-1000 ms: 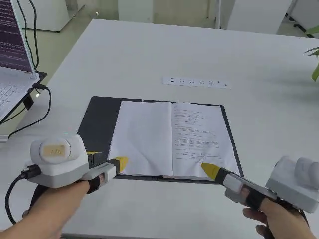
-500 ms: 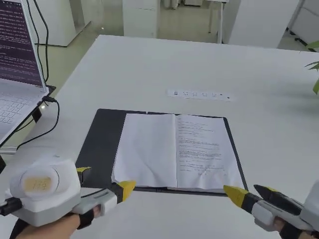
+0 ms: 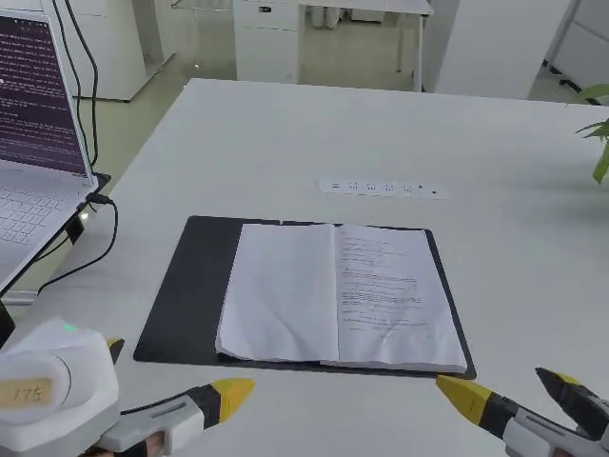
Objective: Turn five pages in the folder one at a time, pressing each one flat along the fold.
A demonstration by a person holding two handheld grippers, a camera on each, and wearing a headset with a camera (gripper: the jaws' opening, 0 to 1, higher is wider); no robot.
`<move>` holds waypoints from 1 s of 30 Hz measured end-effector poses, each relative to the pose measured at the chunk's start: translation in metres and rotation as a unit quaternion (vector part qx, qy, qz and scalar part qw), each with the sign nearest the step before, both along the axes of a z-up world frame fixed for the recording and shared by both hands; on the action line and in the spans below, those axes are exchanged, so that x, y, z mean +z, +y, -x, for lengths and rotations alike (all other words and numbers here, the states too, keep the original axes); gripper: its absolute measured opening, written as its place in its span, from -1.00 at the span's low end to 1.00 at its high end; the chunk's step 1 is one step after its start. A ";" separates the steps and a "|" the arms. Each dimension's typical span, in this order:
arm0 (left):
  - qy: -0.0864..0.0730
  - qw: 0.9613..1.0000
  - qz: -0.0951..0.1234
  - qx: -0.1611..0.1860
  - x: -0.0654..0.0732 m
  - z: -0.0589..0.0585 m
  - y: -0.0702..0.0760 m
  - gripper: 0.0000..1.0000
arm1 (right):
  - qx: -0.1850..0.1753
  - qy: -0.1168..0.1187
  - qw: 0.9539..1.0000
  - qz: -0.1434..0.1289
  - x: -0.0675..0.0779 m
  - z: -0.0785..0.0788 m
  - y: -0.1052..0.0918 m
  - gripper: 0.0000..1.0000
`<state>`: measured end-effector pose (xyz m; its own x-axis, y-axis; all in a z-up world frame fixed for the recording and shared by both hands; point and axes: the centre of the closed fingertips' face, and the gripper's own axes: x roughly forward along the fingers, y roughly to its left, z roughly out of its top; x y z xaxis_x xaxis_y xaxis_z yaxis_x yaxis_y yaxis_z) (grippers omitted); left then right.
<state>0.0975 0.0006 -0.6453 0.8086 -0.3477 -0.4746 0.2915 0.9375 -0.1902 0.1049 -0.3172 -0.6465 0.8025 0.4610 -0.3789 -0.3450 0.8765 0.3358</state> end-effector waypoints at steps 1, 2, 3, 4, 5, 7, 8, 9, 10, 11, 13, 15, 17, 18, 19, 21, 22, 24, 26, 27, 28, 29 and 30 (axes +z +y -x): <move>0.003 1.000 -0.005 -0.002 -0.001 0.002 0.002 0.98 | 0.000 0.001 1.000 -0.001 0.001 0.001 -0.001 1.00; 0.004 1.000 -0.007 -0.001 -0.001 0.003 0.004 0.98 | 0.001 0.001 1.000 0.000 0.002 0.002 -0.002 1.00; 0.003 1.000 -0.008 -0.001 -0.001 0.005 0.006 0.98 | 0.003 -0.003 1.000 0.001 0.004 0.003 -0.002 1.00; 0.003 1.000 -0.009 0.000 -0.001 0.005 0.007 0.98 | 0.002 -0.006 1.000 0.002 0.006 0.003 -0.003 1.00; 0.003 1.000 -0.010 -0.001 -0.001 0.006 0.008 0.98 | 0.003 -0.010 1.000 0.008 0.008 0.004 -0.005 1.00; 0.003 1.000 -0.012 0.000 0.002 0.008 0.009 0.98 | 0.004 -0.012 1.000 0.011 0.010 0.005 -0.006 1.00; 0.002 1.000 -0.011 0.002 0.003 0.008 0.010 0.98 | 0.006 -0.013 1.000 0.012 0.010 0.005 -0.007 1.00; 0.003 1.000 -0.010 0.003 0.003 0.007 0.011 0.98 | 0.006 -0.014 1.000 0.013 0.010 0.005 -0.007 1.00; 0.001 1.000 -0.010 0.003 0.005 0.008 0.010 0.98 | 0.007 -0.015 1.000 0.015 0.010 0.005 -0.008 1.00; 0.001 1.000 -0.010 0.003 0.006 0.007 0.009 0.98 | 0.008 -0.014 1.000 0.016 0.010 0.006 -0.007 1.00; -0.001 1.000 -0.013 0.001 0.008 0.005 0.007 0.98 | 0.009 -0.013 1.000 0.019 0.007 0.006 -0.007 1.00; -0.002 1.000 -0.014 -0.002 0.009 0.003 0.003 0.98 | 0.011 -0.010 1.000 0.019 0.005 0.006 -0.006 1.00; -0.003 1.000 -0.014 -0.006 0.010 0.000 -0.001 0.92 | 0.013 -0.010 1.000 0.020 0.004 0.006 -0.006 1.00; -0.002 1.000 -0.014 -0.008 0.010 -0.001 -0.003 0.91 | 0.015 -0.009 1.000 0.020 0.003 0.005 -0.005 1.00; -0.005 1.000 -0.015 -0.011 0.010 -0.004 -0.007 0.91 | 0.016 -0.009 1.000 0.020 0.003 0.005 -0.005 1.00; -0.001 1.000 -0.015 -0.019 0.008 -0.009 -0.014 0.87 | 0.017 -0.009 1.000 0.021 0.002 0.004 -0.005 0.99; 0.000 1.000 -0.017 -0.022 0.007 -0.011 -0.017 0.85 | 0.017 -0.008 1.000 0.020 0.001 0.003 -0.005 0.99; -0.001 0.999 -0.019 -0.031 0.005 -0.017 -0.026 0.83 | 0.017 -0.009 1.000 0.017 0.000 0.001 -0.004 0.98; 0.002 0.999 -0.021 -0.041 0.003 -0.023 -0.036 0.79 | 0.019 -0.009 1.000 0.017 -0.001 0.000 -0.004 0.96; 0.002 0.999 -0.021 -0.046 0.001 -0.028 -0.042 0.78 | 0.020 -0.008 1.000 0.016 -0.002 -0.001 -0.003 0.95; 0.003 0.998 -0.022 -0.051 -0.001 -0.030 -0.047 0.76 | 0.021 -0.008 1.000 0.015 -0.003 -0.001 -0.003 0.94; 0.006 0.998 -0.023 -0.058 -0.004 -0.034 -0.054 0.74 | 0.022 -0.008 1.000 0.014 -0.004 -0.002 -0.002 0.94; 0.008 0.998 -0.024 -0.061 -0.007 -0.037 -0.056 0.72 | 0.023 -0.008 1.000 0.014 -0.005 -0.002 -0.002 0.93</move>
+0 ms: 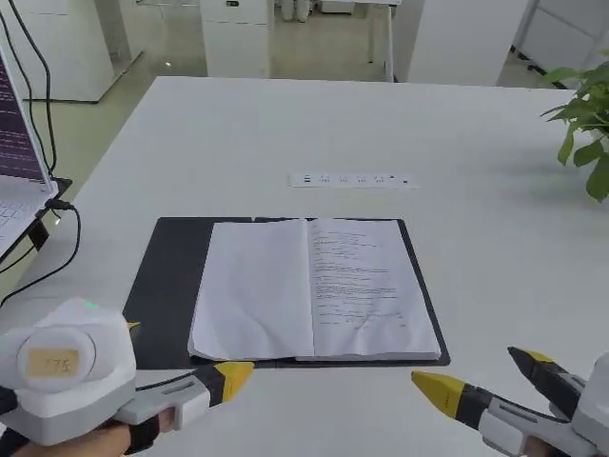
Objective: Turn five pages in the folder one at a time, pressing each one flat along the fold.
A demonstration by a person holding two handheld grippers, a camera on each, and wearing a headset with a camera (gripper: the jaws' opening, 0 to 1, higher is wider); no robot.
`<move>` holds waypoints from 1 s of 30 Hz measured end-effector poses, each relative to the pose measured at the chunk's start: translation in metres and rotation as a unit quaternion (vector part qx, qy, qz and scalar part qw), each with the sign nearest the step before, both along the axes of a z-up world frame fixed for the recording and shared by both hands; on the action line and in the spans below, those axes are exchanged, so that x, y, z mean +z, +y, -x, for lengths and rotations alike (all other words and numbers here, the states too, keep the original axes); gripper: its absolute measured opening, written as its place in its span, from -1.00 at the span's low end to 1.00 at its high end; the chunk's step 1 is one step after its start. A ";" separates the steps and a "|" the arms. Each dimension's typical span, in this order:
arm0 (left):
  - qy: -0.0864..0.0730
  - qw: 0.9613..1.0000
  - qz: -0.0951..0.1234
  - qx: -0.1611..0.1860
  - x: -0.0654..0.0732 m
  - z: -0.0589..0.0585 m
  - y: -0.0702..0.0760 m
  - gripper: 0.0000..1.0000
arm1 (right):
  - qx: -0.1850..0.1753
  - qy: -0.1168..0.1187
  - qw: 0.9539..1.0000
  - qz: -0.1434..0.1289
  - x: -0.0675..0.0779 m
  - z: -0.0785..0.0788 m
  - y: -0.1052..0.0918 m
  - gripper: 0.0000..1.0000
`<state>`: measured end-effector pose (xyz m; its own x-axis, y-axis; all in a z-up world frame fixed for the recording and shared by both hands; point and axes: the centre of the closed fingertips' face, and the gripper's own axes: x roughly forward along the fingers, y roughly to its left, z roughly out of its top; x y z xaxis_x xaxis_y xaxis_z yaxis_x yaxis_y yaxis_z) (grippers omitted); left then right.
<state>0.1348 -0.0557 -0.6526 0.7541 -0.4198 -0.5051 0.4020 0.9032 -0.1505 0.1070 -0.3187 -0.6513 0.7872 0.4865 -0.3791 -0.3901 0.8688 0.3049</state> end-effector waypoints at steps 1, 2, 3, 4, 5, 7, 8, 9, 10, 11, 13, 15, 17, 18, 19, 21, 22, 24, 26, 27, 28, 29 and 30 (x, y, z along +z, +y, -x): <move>0.000 1.000 0.000 -0.007 -0.003 -0.004 -0.007 0.70 | 0.002 0.002 1.000 0.001 -0.002 0.000 0.001 0.92; 0.003 1.000 -0.001 -0.012 -0.006 -0.007 -0.011 0.68 | 0.004 0.004 1.000 0.002 -0.003 -0.001 0.002 0.90; 0.004 1.000 -0.003 -0.018 -0.008 -0.010 -0.016 0.66 | 0.005 0.004 1.000 0.002 -0.004 -0.001 0.003 0.90; 0.003 1.000 -0.008 -0.025 -0.011 -0.013 -0.022 0.63 | 0.006 0.005 1.000 0.003 -0.005 -0.002 0.003 0.89; 0.005 0.999 -0.010 -0.030 -0.013 -0.016 -0.027 0.61 | 0.007 0.006 1.000 0.003 -0.006 -0.002 0.003 0.88; 0.003 0.999 -0.013 -0.040 -0.015 -0.020 -0.037 0.55 | 0.009 0.008 1.000 0.001 -0.009 -0.003 0.004 0.87; 0.002 0.999 -0.015 -0.047 -0.018 -0.024 -0.044 0.54 | 0.010 0.009 1.000 0.002 -0.010 -0.003 0.004 0.87; 0.001 0.998 -0.019 -0.053 -0.021 -0.027 -0.049 0.52 | 0.011 0.009 1.000 0.002 -0.010 -0.003 0.004 0.86; 0.003 0.998 -0.022 -0.059 -0.024 -0.030 -0.055 0.49 | 0.012 0.010 1.000 0.003 -0.011 -0.003 0.005 0.86; 0.002 0.998 -0.022 -0.063 -0.025 -0.032 -0.060 0.49 | 0.011 0.010 1.000 0.003 -0.011 -0.003 0.005 0.85; 0.004 0.997 -0.027 -0.074 -0.031 -0.038 -0.071 0.44 | 0.011 0.010 1.000 0.001 -0.013 -0.004 0.005 0.84; 0.005 0.996 -0.032 -0.082 -0.036 -0.044 -0.081 0.42 | 0.010 0.010 1.000 -0.001 -0.013 -0.005 0.005 0.82; 0.007 0.996 -0.030 -0.089 -0.040 -0.050 -0.092 0.40 | 0.010 0.010 1.000 -0.002 -0.014 -0.006 0.006 0.81; 0.007 0.995 -0.031 -0.091 -0.041 -0.051 -0.097 0.40 | 0.009 0.010 1.000 -0.003 -0.015 -0.007 0.006 0.81; 0.005 0.995 -0.032 -0.096 -0.043 -0.055 -0.103 0.40 | 0.009 0.012 1.000 -0.005 -0.016 -0.008 0.007 0.80; 0.006 0.994 -0.032 -0.100 -0.047 -0.060 -0.113 0.38 | 0.010 0.013 1.000 -0.005 -0.017 -0.009 0.007 0.80; 0.007 0.994 -0.031 -0.102 -0.049 -0.062 -0.117 0.38 | 0.011 0.012 1.000 -0.004 -0.017 -0.009 0.007 0.79; 0.009 0.994 -0.034 -0.107 -0.054 -0.065 -0.126 0.36 | 0.012 0.013 1.000 -0.004 -0.018 -0.010 0.007 0.78; 0.010 0.993 -0.035 -0.111 -0.059 -0.068 -0.135 0.35 | 0.011 0.013 1.000 -0.005 -0.019 -0.010 0.007 0.78; 0.012 0.993 -0.034 -0.113 -0.061 -0.069 -0.138 0.34 | 0.011 0.013 1.000 -0.006 -0.019 -0.010 0.007 0.76; 0.012 0.993 -0.034 -0.115 -0.064 -0.071 -0.143 0.33 | 0.010 0.013 1.000 -0.007 -0.019 -0.011 0.006 0.75; 0.012 0.993 -0.036 -0.116 -0.066 -0.073 -0.147 0.33 | 0.010 0.013 1.000 -0.007 -0.020 -0.011 0.006 0.75; 0.012 0.992 -0.035 -0.119 -0.068 -0.075 -0.152 0.32 | 0.010 0.013 1.000 -0.007 -0.020 -0.012 0.006 0.74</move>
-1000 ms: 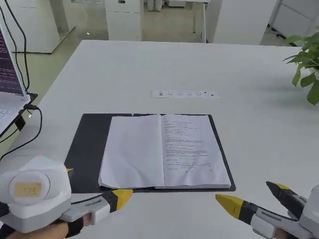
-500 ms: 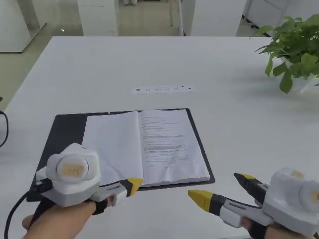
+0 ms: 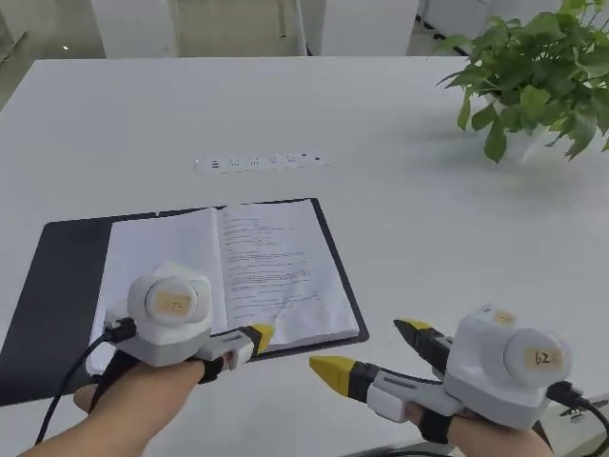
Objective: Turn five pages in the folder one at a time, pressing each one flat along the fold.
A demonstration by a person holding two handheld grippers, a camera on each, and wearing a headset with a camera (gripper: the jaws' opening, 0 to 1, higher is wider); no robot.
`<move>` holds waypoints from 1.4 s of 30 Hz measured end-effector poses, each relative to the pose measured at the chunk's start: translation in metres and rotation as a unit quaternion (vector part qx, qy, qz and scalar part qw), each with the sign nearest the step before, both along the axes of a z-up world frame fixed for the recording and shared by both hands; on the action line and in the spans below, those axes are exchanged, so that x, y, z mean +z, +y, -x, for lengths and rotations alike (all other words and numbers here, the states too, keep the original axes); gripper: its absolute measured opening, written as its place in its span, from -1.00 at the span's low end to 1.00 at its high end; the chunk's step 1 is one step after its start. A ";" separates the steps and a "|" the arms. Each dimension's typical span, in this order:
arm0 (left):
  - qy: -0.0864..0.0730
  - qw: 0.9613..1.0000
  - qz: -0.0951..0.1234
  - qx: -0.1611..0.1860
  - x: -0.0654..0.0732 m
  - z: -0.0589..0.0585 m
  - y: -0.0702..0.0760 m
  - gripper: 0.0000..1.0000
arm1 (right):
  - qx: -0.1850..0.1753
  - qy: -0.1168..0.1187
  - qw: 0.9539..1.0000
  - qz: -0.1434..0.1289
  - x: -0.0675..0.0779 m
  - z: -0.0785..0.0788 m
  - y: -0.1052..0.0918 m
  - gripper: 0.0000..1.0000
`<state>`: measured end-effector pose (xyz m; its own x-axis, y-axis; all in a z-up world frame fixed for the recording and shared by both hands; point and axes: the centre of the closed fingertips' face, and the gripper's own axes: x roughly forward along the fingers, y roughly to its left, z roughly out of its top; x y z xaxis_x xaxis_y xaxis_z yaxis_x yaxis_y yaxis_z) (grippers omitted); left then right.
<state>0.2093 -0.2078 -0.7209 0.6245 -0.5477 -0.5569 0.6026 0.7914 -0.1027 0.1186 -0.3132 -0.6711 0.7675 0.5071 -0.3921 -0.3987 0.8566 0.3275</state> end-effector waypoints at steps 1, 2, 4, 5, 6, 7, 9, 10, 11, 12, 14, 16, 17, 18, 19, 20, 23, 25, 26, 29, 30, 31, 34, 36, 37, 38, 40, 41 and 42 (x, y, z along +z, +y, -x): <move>0.000 1.000 0.000 -0.001 -0.002 -0.001 -0.003 0.31 | -0.001 -0.001 1.000 -0.001 -0.001 -0.001 0.000 0.73; 0.001 1.000 0.000 -0.003 -0.003 -0.002 -0.007 0.31 | -0.001 0.000 1.000 -0.002 -0.001 -0.001 -0.001 0.72; 0.002 1.000 0.002 -0.006 -0.007 -0.004 -0.017 0.29 | -0.002 0.002 1.000 -0.002 -0.003 -0.001 -0.001 0.72; 0.002 1.000 0.003 -0.008 -0.008 -0.005 -0.021 0.28 | -0.002 0.002 1.000 -0.002 -0.003 -0.002 -0.001 0.71; 0.002 1.000 0.004 -0.009 -0.011 -0.007 -0.027 0.27 | -0.003 0.002 1.000 -0.004 -0.003 -0.002 -0.001 0.70; 0.004 1.000 0.005 -0.010 -0.013 -0.008 -0.031 0.27 | -0.004 0.001 1.000 -0.006 -0.003 -0.003 -0.001 0.70; 0.005 1.000 0.006 -0.013 -0.017 -0.010 -0.041 0.25 | -0.003 0.002 1.000 -0.006 -0.004 -0.004 -0.001 0.70; 0.006 1.000 0.006 -0.013 -0.020 -0.011 -0.044 0.25 | -0.003 0.002 1.000 -0.006 -0.004 -0.004 -0.001 0.69; 0.007 1.000 0.006 -0.013 -0.023 -0.012 -0.049 0.24 | -0.004 0.003 1.000 -0.005 -0.005 -0.005 -0.002 0.69; 0.008 1.000 0.006 -0.013 -0.025 -0.013 -0.052 0.23 | -0.004 0.003 1.000 -0.007 -0.005 -0.005 -0.002 0.69; 0.010 1.000 0.001 -0.014 -0.030 -0.015 -0.058 0.22 | -0.005 0.002 1.000 -0.009 -0.005 -0.006 -0.002 0.69; 0.013 1.000 0.006 -0.012 -0.033 -0.016 -0.064 0.22 | -0.004 0.004 1.000 -0.010 -0.006 -0.007 -0.002 0.69; 0.015 1.000 0.005 -0.011 -0.035 -0.017 -0.066 0.22 | -0.005 0.004 1.000 -0.010 -0.006 -0.007 -0.003 0.69; 0.016 1.000 0.006 -0.009 -0.039 -0.019 -0.069 0.22 | -0.006 0.005 1.000 -0.012 -0.007 -0.008 -0.004 0.68; 0.018 1.000 0.006 -0.008 -0.041 -0.019 -0.070 0.21 | -0.007 0.005 1.000 -0.014 -0.007 -0.008 -0.004 0.68; 0.021 1.000 0.008 -0.005 -0.042 -0.019 -0.073 0.21 | -0.010 0.005 1.000 -0.015 -0.008 -0.008 -0.005 0.68; 0.022 1.000 0.010 0.000 -0.046 -0.021 -0.079 0.21 | -0.016 0.007 1.000 -0.019 -0.009 -0.008 -0.008 0.67; 0.026 1.000 0.006 0.007 -0.050 -0.023 -0.082 0.22 | -0.018 0.006 1.000 -0.022 -0.008 -0.008 -0.009 0.67; 0.022 1.000 0.001 0.011 -0.052 -0.024 -0.081 0.22 | -0.020 0.007 1.000 -0.023 -0.009 -0.008 -0.010 0.67; 0.018 1.000 -0.006 0.020 -0.056 -0.024 -0.082 0.20 | -0.023 0.009 0.999 -0.025 -0.010 -0.008 -0.012 0.66; 0.017 1.000 -0.009 0.022 -0.057 -0.024 -0.082 0.19 | -0.024 0.009 0.999 -0.025 -0.010 -0.008 -0.013 0.66; 0.009 0.999 -0.020 0.023 -0.058 -0.025 -0.080 0.16 | -0.025 0.010 0.999 -0.026 -0.010 -0.008 -0.013 0.66; -0.004 0.999 -0.037 0.021 -0.061 -0.024 -0.077 0.07 | -0.026 0.014 0.999 -0.027 -0.013 -0.008 -0.013 0.65; -0.009 0.999 -0.043 0.019 -0.062 -0.025 -0.077 0.07 | -0.025 0.016 0.999 -0.027 -0.015 -0.008 -0.013 0.65; -0.010 0.999 -0.043 0.020 -0.062 -0.026 -0.076 0.06 | -0.025 0.017 0.999 -0.027 -0.015 -0.007 -0.013 0.65; -0.010 0.999 -0.042 0.022 -0.061 -0.026 -0.076 0.06 | -0.025 0.017 0.999 -0.028 -0.016 -0.008 -0.013 0.65; -0.013 0.999 -0.042 0.023 -0.062 -0.026 -0.075 0.05 | -0.026 0.018 0.999 -0.030 -0.017 -0.008 -0.013 0.65; -0.014 0.999 -0.041 0.024 -0.062 -0.026 -0.075 0.05 | -0.026 0.019 0.999 -0.031 -0.018 -0.008 -0.013 0.64; -0.015 0.999 -0.040 0.025 -0.062 -0.026 -0.075 0.04 | -0.026 0.020 0.999 -0.031 -0.018 -0.008 -0.013 0.64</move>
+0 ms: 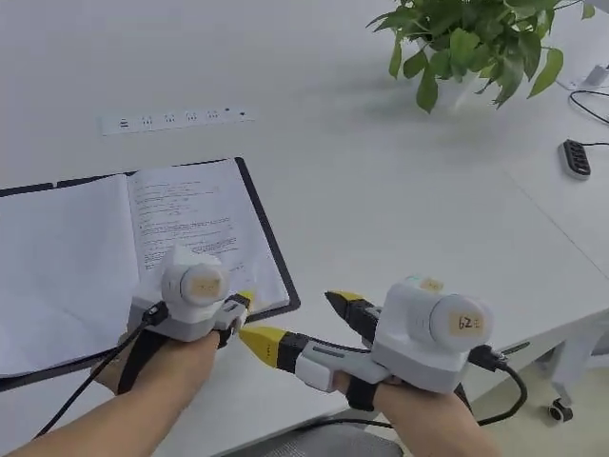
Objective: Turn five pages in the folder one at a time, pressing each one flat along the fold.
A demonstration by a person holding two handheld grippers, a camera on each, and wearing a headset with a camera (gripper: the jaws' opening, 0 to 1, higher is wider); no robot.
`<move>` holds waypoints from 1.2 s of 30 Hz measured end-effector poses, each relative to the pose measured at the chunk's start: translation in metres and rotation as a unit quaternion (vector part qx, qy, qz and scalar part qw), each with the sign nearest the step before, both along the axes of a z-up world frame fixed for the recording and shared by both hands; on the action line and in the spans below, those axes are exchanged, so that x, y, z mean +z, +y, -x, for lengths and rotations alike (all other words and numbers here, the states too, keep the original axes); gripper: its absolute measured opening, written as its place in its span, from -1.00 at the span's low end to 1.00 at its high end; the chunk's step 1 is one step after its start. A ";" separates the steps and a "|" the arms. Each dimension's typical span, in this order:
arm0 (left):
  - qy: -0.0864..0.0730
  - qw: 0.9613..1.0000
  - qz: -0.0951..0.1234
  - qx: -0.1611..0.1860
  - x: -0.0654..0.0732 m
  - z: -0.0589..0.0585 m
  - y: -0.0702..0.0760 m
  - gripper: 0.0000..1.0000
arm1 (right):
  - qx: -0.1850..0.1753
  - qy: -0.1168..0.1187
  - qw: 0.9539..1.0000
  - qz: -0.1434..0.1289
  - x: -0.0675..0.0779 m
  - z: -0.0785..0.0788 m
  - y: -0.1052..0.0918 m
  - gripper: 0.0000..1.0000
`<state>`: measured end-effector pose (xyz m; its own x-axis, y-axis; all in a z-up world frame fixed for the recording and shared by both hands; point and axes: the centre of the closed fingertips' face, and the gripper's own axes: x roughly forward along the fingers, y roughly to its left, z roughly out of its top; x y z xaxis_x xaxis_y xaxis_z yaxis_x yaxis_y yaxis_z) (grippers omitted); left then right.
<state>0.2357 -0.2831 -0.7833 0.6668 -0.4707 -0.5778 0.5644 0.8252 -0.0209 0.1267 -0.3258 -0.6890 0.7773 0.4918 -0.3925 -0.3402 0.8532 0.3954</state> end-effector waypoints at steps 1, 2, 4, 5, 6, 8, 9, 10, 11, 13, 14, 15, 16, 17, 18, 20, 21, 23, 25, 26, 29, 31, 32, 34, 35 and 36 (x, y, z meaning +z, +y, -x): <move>-0.002 1.000 0.001 0.000 0.000 0.000 0.000 0.04 | 0.000 -0.001 1.000 0.000 0.000 0.000 0.000 0.64; -0.003 1.000 0.003 0.001 0.000 0.000 0.001 0.03 | 0.000 -0.001 1.000 0.000 0.000 0.000 0.000 0.64; -0.006 1.000 0.005 0.002 0.001 0.001 0.001 0.01 | -0.001 0.000 1.000 -0.002 0.000 0.000 -0.001 0.64; -0.006 1.000 0.006 0.002 0.001 0.001 0.001 0.00 | -0.001 0.001 1.000 -0.001 0.000 0.000 -0.001 0.64; -0.009 1.000 0.007 0.001 0.001 0.001 0.001 0.00 | -0.001 0.001 1.000 -0.001 -0.001 0.000 -0.002 0.64; -0.010 1.000 0.008 0.001 0.001 0.001 0.001 -0.01 | -0.002 0.002 1.000 -0.002 -0.001 0.001 -0.002 0.64; -0.011 1.000 0.008 0.001 0.001 0.001 0.001 -0.02 | -0.002 0.002 1.000 -0.002 -0.001 0.001 -0.003 0.64; -0.012 1.000 0.011 0.002 0.001 0.000 0.001 -0.02 | -0.003 0.002 1.000 -0.002 -0.001 0.001 -0.003 0.64; -0.012 1.000 0.011 0.002 0.001 0.001 0.001 -0.02 | -0.002 0.003 1.000 -0.002 -0.002 0.001 -0.003 0.63; -0.012 1.000 0.012 0.005 0.001 0.000 0.002 -0.07 | -0.002 0.004 1.000 -0.002 -0.002 0.001 -0.003 0.63; -0.013 1.000 0.012 0.004 0.001 0.001 0.002 -0.07 | -0.001 0.005 1.000 -0.001 -0.003 0.001 -0.003 0.63; -0.013 1.000 0.013 0.004 0.001 0.001 0.002 -0.07 | 0.000 0.005 1.000 -0.002 -0.003 0.001 -0.002 0.63; -0.013 1.000 0.013 0.004 0.001 0.000 0.002 -0.07 | -0.001 0.004 1.000 -0.002 -0.002 0.001 -0.003 0.63; -0.014 1.000 0.013 0.004 0.002 0.000 0.002 -0.07 | 0.000 0.005 1.000 -0.001 -0.003 0.001 -0.003 0.63; -0.014 1.000 0.013 0.004 0.002 0.000 0.002 -0.07 | 0.000 0.006 1.000 -0.002 -0.003 0.001 -0.002 0.63; -0.013 1.000 0.015 0.008 0.002 -0.001 0.003 -0.14 | 0.001 0.007 1.000 -0.003 -0.004 0.000 -0.002 0.63; -0.015 1.000 0.015 0.010 0.002 -0.002 0.005 -0.17 | 0.001 0.008 1.000 -0.003 -0.005 0.000 -0.002 0.62; -0.017 1.000 0.015 0.008 0.002 -0.002 0.005 -0.21 | 0.001 0.008 1.000 -0.004 -0.005 0.000 -0.002 0.62; -0.018 1.000 0.014 0.008 0.002 -0.003 0.006 -0.23 | 0.002 0.009 1.000 -0.003 -0.006 -0.001 -0.002 0.62; -0.017 1.000 0.014 0.008 0.003 -0.002 0.006 -0.23 | 0.003 0.010 1.000 -0.003 -0.007 -0.001 -0.002 0.62; -0.018 1.000 0.013 0.012 0.003 -0.003 0.006 -0.27 | 0.003 0.011 1.000 -0.004 -0.007 -0.002 -0.003 0.62; -0.017 1.000 0.015 0.014 0.002 -0.003 0.007 -0.30 | 0.004 0.011 1.000 -0.004 -0.008 -0.003 -0.002 0.61; -0.016 1.000 0.017 0.016 0.002 -0.002 0.007 -0.33 | 0.005 0.012 1.000 -0.003 -0.009 -0.004 -0.003 0.61; -0.018 1.000 0.016 0.016 0.002 -0.003 0.007 -0.34 | 0.006 0.014 1.000 -0.005 -0.010 -0.005 -0.002 0.61; -0.017 1.000 0.017 0.018 0.002 -0.003 0.008 -0.37 | 0.007 0.013 1.000 -0.005 -0.010 -0.006 -0.002 0.61; -0.017 0.999 0.017 0.022 0.003 -0.004 0.009 -0.42 | 0.008 0.014 1.000 -0.004 -0.010 -0.007 -0.001 0.61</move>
<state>0.2399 -0.2738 -0.7808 0.7059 -0.4602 -0.5384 0.5290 0.8480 -0.0312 0.1335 -0.3272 -0.6991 0.7580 0.5075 -0.4096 -0.3429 0.8444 0.4117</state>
